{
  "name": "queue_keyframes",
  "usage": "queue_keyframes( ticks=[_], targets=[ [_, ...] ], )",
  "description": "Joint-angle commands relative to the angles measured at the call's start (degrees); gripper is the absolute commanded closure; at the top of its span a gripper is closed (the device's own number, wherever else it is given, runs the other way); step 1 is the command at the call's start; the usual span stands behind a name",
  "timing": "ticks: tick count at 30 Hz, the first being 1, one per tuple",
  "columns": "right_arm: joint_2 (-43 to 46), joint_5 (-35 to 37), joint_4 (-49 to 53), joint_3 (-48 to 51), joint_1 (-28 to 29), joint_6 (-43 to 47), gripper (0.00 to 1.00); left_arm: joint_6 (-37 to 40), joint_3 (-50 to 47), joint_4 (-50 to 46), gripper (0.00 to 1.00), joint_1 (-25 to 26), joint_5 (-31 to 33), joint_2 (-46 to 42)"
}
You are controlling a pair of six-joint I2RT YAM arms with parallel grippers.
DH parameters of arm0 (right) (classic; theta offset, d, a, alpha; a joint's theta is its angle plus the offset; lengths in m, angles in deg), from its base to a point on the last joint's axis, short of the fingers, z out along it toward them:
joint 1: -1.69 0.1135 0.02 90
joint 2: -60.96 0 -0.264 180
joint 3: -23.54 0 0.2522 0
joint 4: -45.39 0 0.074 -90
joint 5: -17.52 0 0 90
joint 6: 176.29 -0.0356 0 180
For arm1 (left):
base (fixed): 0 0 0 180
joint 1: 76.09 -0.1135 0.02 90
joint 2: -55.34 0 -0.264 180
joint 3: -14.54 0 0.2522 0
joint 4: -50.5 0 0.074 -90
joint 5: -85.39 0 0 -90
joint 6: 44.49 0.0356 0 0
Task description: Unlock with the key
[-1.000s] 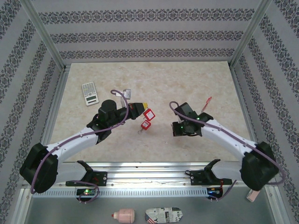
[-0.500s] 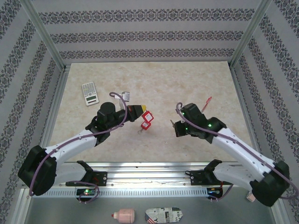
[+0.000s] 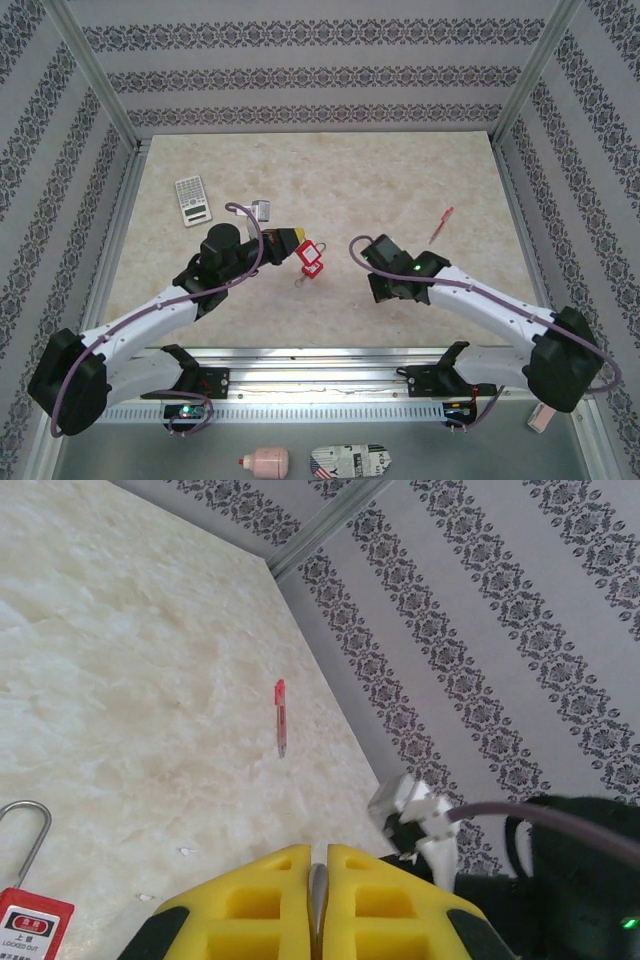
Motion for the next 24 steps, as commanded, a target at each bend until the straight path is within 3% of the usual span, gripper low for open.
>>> queue_keyframes(
  ticks=[1,11,24],
  targets=[
    [-2.82,5.34,-1.69,0.98,1.60,-2.89,1.00,2.43,-0.47,-2.25,1.00,-0.76,1.64,-1.76],
    [-9.74,2.81,-5.06,3.14,2.67,-6.93,1.00,2.69,-1.14,-2.77,1.00,-0.76,1.84,-2.33],
    [-12.34,3.85,-9.45,5.77,6.33,-11.27,1.00,3.38,-1.17,-4.04,1.00,-0.76,2.38,-3.06]
  ],
)
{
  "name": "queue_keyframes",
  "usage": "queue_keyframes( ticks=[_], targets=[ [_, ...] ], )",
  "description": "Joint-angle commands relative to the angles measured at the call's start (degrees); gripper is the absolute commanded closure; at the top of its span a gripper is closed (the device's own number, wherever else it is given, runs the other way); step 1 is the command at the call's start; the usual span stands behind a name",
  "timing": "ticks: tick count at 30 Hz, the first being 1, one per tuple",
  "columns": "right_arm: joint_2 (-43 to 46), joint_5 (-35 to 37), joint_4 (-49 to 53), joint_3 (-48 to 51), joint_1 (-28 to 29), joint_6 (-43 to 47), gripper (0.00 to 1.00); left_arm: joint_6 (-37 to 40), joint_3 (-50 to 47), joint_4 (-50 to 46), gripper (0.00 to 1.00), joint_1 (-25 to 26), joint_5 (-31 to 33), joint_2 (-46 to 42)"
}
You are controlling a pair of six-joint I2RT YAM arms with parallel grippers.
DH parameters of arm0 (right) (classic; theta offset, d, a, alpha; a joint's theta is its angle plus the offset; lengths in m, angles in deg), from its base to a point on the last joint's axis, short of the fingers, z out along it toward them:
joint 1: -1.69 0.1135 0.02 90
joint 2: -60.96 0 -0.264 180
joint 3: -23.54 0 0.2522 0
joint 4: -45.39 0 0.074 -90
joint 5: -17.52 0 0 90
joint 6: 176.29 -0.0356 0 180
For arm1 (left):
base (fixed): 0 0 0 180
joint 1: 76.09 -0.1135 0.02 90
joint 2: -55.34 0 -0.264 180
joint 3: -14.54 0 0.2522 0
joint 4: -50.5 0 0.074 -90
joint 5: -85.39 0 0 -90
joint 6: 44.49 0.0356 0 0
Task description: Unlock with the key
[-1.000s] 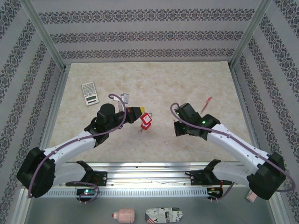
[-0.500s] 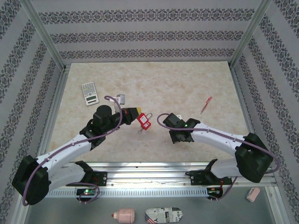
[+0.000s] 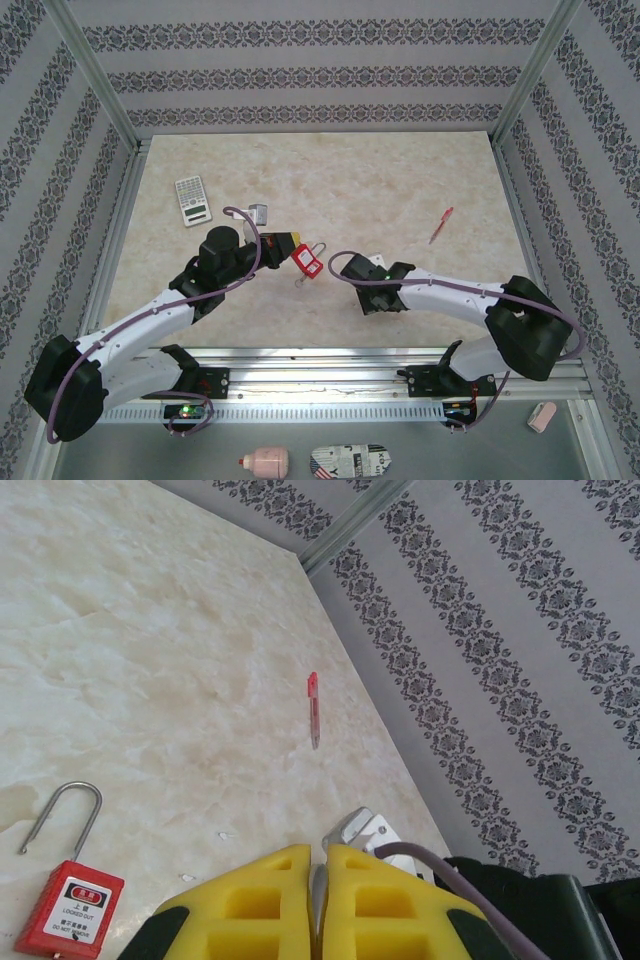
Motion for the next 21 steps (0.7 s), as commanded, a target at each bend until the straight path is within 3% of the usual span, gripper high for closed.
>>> queue_keyframes(
  ticks=[1,4,7,10,13,18,21],
  targets=[
    [-1.08,0.58,-1.43,1.58,0.78,-2.53,1.00,1.12,-0.35,-0.08,1.00,-0.73,0.19,-1.27],
    [-1.05,-0.17,-2.23,2.12,0.78,-2.64,1.00,1.20,-0.38,-0.25,1.00,-0.73,0.21,-1.29],
    [-0.76,-0.77,-2.78,1.97,0.86,-2.34,0.82,1.42,-0.14,-0.52,1.00,-0.79,0.02,-1.22],
    [-1.05,-0.91,-3.64,1.51,0.78,-1.83,0.73,1.47,-0.15,-0.52,1.00,-0.73,-0.03,-1.12],
    [-2.35,-3.19,-5.69,1.02,0.04,-0.76,0.75,1.56,-0.23,-0.37,1.00,-0.73,-0.06,-0.96],
    [-4.74,-5.10,-7.05,0.25,-1.24,0.27,0.92,1.60,-0.32,-0.77,1.00,-0.75,-0.33,-1.28],
    [-5.26,-5.39,-6.94,-0.24,-1.40,0.71,0.93,1.95,-0.46,-1.44,1.00,-0.82,0.01,-1.97]
  ],
)
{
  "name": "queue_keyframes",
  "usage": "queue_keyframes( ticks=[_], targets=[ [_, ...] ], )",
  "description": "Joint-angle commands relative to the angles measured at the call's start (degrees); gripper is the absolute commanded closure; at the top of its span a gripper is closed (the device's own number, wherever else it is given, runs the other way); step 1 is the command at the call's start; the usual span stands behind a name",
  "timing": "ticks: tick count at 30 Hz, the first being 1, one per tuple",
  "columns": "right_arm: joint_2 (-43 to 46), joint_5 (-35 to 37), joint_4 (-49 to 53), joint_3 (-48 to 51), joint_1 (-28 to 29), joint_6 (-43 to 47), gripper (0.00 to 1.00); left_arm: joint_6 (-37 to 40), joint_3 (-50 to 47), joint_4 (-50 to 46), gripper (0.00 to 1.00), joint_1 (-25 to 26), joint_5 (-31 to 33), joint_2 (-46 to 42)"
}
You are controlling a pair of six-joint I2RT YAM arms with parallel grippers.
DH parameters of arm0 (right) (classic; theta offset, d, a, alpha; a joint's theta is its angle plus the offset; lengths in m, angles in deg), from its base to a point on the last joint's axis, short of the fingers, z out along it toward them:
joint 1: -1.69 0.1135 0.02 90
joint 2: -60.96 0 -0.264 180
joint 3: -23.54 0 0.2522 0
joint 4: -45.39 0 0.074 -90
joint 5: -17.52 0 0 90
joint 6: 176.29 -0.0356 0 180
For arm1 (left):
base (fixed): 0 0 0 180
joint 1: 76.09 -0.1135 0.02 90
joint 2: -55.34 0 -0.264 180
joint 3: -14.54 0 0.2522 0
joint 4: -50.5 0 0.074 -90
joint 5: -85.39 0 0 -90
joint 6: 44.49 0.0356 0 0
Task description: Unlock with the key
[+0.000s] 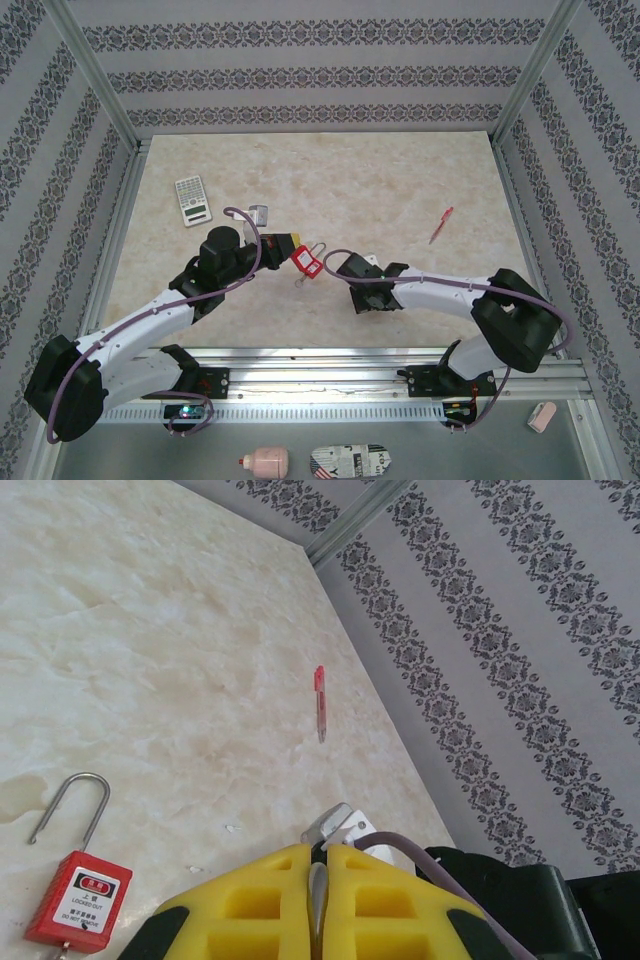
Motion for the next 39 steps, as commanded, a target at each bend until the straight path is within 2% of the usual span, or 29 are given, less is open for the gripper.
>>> queue_keyframes(
  ticks=[1,9,12,21,27,32,39],
  targets=[
    [-1.62,-1.51,0.18,-0.64,-0.48,1.14,0.93,1.55,-0.49,-0.21,1.00,-0.82,0.12,-2.00],
    [5.93,0.36,5.34,-2.32,-1.17,1.68,0.74,1.63,-0.86,-0.35,1.00,-0.82,-0.16,-2.64],
    [7.25,-0.41,6.63,-2.87,-2.33,2.22,0.71,1.63,-0.67,0.12,1.00,-0.82,-0.44,-2.49],
    [3.06,-7.78,2.12,-0.90,-8.73,4.76,0.65,2.08,-0.48,-0.98,1.00,-0.82,-0.52,-3.26],
    [0.04,-11.19,-0.27,-0.78,-9.38,5.17,0.60,2.43,-0.78,-1.95,1.00,-0.82,-0.45,-4.25],
    [-1.60,-11.77,-1.06,-0.10,-9.36,5.02,0.61,2.40,-1.08,-2.15,1.00,-0.82,-0.21,-4.40],
    [-2.96,-10.47,1.48,-0.96,-9.38,4.47,0.66,2.43,-1.34,-2.07,1.00,-0.82,-0.18,-4.75]
  ],
)
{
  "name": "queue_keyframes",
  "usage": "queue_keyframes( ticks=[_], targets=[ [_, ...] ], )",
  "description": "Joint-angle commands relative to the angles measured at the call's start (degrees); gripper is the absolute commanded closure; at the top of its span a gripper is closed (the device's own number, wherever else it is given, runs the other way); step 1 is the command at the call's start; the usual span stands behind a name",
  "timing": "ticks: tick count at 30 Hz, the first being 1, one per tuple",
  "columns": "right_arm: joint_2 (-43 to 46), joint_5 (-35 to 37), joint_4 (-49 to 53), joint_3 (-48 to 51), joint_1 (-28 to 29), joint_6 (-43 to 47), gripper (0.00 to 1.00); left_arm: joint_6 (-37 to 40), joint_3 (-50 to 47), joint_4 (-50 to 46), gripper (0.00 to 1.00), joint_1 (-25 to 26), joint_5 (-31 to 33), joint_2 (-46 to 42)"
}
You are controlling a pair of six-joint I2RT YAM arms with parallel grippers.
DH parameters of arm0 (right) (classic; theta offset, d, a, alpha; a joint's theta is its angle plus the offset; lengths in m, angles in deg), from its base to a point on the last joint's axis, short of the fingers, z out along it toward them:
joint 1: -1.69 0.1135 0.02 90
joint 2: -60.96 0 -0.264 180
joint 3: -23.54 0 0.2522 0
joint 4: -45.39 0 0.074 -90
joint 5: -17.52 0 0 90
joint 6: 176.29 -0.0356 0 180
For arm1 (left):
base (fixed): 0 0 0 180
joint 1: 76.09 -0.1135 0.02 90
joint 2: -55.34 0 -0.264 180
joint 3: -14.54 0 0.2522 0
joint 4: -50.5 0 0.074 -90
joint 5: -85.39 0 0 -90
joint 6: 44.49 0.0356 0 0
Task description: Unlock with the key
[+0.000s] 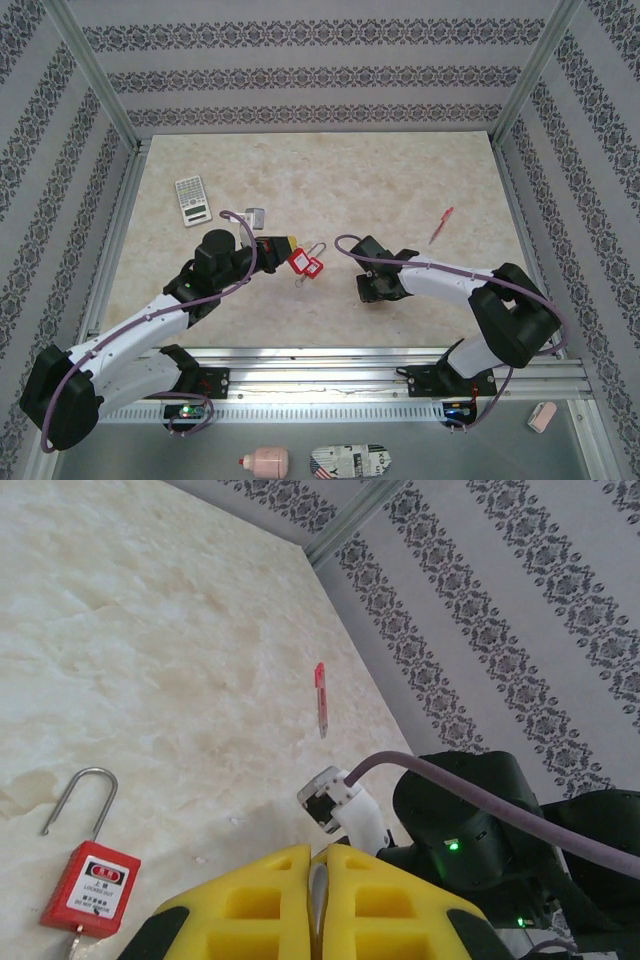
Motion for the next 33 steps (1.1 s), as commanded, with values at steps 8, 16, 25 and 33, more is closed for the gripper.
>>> queue_keyframes(
  ticks=[8,16,25,33],
  targets=[
    [-0.64,-1.57,0.52,1.69,0.86,-1.59,0.65,1.26,-0.93,0.22,1.00,-0.91,0.13,-1.79],
    [2.50,-1.24,1.76,1.00,0.48,-1.73,0.61,1.18,-1.06,-0.10,1.00,-0.99,-0.15,-2.12],
    [1.71,-0.52,3.71,1.06,0.36,-1.03,0.63,1.15,-1.48,-0.11,1.00,-1.00,0.08,-2.63],
    [-2.31,-2.43,1.28,0.74,0.85,-0.26,0.81,1.14,-1.78,0.40,1.00,-1.08,0.13,-2.61]
  ],
)
